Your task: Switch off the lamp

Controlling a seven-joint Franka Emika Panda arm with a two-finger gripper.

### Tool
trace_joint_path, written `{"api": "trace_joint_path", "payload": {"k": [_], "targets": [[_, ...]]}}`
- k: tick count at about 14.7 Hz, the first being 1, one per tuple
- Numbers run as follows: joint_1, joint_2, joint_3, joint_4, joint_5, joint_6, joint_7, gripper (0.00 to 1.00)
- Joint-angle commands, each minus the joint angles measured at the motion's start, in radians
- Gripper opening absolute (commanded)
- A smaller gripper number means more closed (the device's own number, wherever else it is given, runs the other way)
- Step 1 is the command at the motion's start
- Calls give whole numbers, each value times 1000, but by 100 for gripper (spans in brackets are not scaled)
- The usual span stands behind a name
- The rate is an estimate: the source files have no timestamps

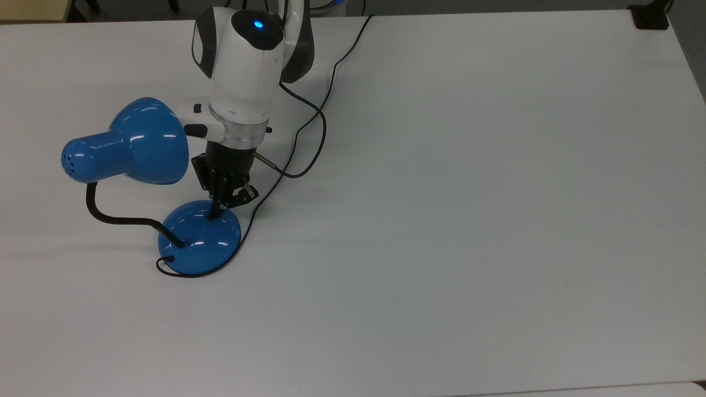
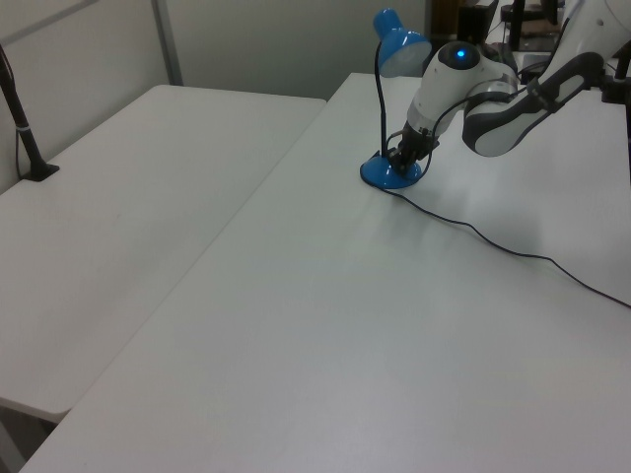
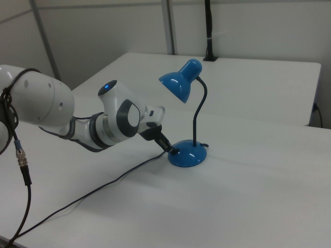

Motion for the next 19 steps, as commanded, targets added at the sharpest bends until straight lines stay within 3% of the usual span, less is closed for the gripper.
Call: {"api": "trace_joint_path", "payload": {"k": [1,7,11,13,16,17,19], "targets": [[-4,-6,-4,-73,-33,20,36,0],[-4,-36,5,-81,-37,-3,27,0],[-10,-137,66,-98,-27,-125,16,0],[-8,-211,101,-98,27,-190,8,1],[-2,-293,138,-89,196,-317,-126,84],[-1,-314,152,-75,270,-384,-179,100],[7,-345,160,-28,380,-539,-309,100]]}}
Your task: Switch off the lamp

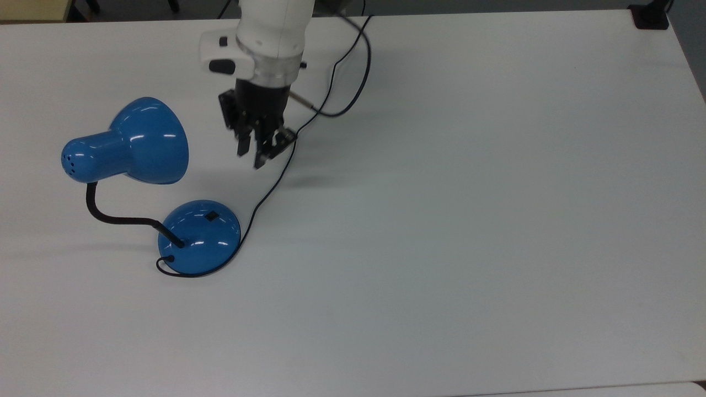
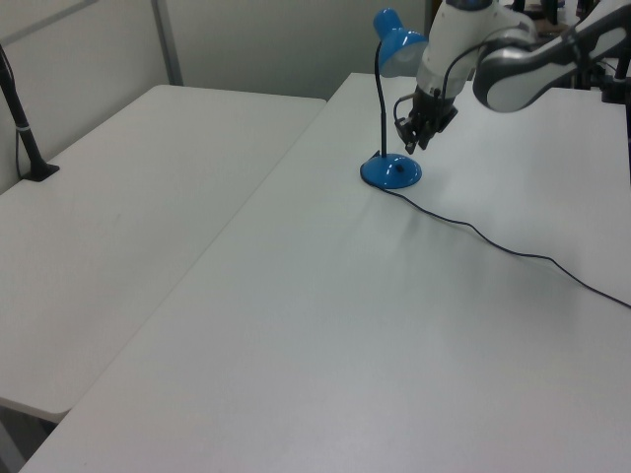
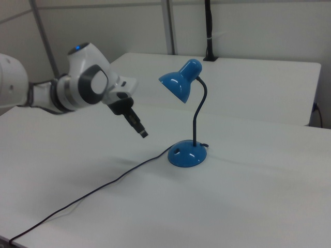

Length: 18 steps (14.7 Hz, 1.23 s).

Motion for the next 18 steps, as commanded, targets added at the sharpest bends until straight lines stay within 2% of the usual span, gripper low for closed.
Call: {"api": "trace_joint_path", "payload": {"k": [1,2,3,5,6,10,12,18], "targets": [[10,-88,20,53,200,-264,-228,100],[10,-96,20,120,281,-398,-352,100],[10,-97,20,169,329,-489,-458,100],[7,-100,5,237,384,-631,-661,100],[4,-105,-8,254,396,-662,-718,100],[8,-114,-84,285,398,-673,-761,100],[8,-123,-89,288,398,-677,-816,100],[-4,-123,-87,309,398,-703,-812,100]]}}
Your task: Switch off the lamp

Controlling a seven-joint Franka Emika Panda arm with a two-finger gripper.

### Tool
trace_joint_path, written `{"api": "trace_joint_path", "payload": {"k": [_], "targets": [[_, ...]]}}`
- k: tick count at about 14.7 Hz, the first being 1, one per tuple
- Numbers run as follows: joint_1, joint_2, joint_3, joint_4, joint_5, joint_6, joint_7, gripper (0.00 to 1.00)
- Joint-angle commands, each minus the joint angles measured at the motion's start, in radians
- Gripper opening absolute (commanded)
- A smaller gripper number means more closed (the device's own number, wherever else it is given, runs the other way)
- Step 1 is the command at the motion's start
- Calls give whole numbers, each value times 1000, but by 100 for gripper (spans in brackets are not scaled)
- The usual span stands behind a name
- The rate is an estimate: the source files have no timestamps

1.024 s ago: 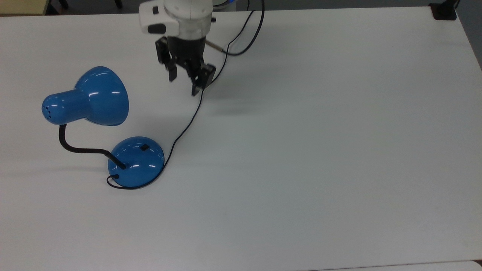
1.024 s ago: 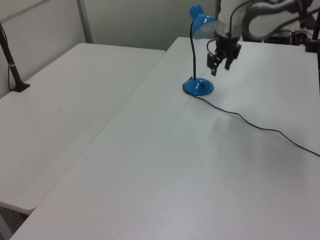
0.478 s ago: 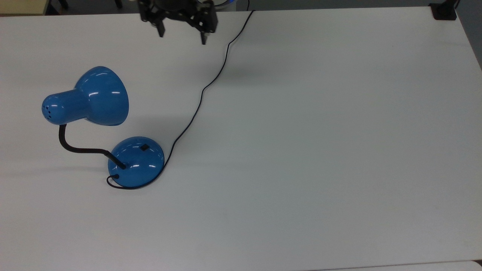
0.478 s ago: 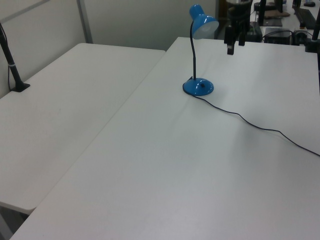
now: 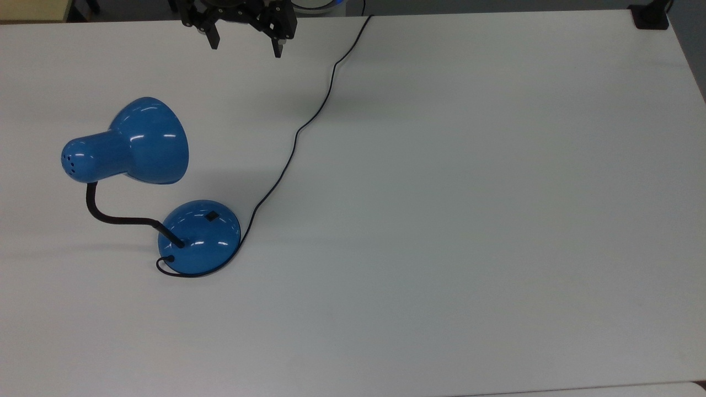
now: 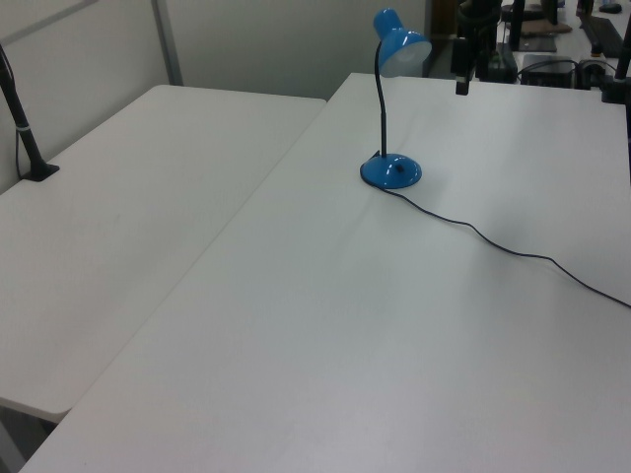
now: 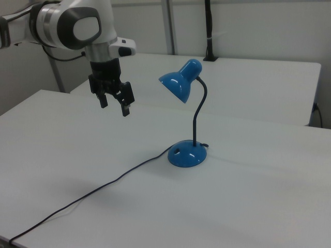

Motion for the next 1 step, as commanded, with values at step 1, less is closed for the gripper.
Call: {"api": "trace_joint_path", "payload": {"k": [1], "targets": [[-4,-4,-5,31,22,-47,-16,100]]}}
